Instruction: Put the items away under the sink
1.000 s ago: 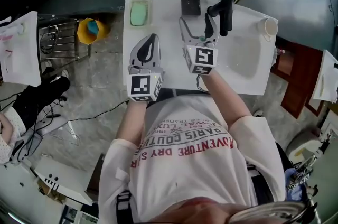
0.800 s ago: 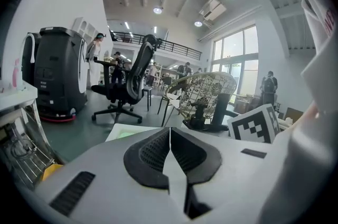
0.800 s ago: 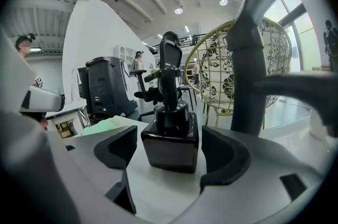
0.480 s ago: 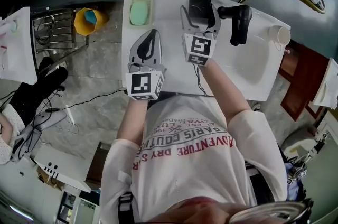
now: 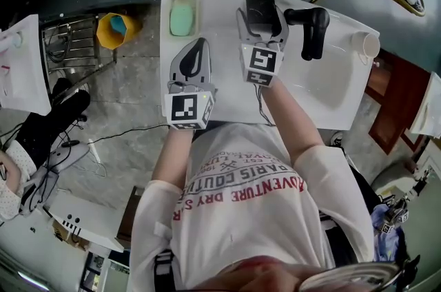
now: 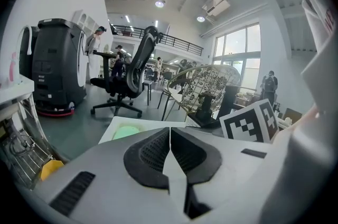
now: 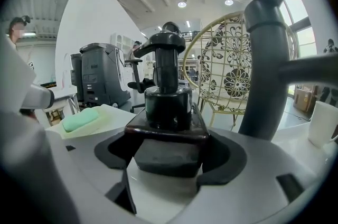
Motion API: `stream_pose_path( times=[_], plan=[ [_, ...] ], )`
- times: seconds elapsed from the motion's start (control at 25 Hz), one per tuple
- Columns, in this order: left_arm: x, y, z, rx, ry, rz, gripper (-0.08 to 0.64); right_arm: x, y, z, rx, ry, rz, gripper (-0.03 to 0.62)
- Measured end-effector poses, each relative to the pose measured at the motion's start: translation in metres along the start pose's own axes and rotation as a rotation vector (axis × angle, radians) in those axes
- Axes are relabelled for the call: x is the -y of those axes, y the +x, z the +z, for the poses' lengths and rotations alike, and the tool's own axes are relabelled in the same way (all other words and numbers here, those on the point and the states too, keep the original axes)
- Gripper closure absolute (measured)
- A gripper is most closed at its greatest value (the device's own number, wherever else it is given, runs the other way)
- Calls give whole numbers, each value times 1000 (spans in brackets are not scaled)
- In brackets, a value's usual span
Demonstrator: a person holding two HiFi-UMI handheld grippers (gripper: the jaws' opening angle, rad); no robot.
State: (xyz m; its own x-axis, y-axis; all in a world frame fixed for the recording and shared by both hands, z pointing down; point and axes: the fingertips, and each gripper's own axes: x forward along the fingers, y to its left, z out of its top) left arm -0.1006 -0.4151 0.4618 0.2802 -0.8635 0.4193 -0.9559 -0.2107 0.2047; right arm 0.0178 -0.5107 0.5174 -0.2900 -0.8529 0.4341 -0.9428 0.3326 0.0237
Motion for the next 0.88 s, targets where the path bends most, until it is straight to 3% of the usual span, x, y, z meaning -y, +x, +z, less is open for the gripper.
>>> stream_pose_path(
  times=[0.2,0.56,0.88],
  plan=[
    [-1,-5,-3,-8,8,-18,533,-4,-6,-1,-7,-26,48,229],
    [1,-24,-5,-17,31,-50,532,-3,-25,-4,-21,12,75,232],
    [6,-47,1,4,56,-83,532,-17,-66,11,22,27,112,232]
  ],
)
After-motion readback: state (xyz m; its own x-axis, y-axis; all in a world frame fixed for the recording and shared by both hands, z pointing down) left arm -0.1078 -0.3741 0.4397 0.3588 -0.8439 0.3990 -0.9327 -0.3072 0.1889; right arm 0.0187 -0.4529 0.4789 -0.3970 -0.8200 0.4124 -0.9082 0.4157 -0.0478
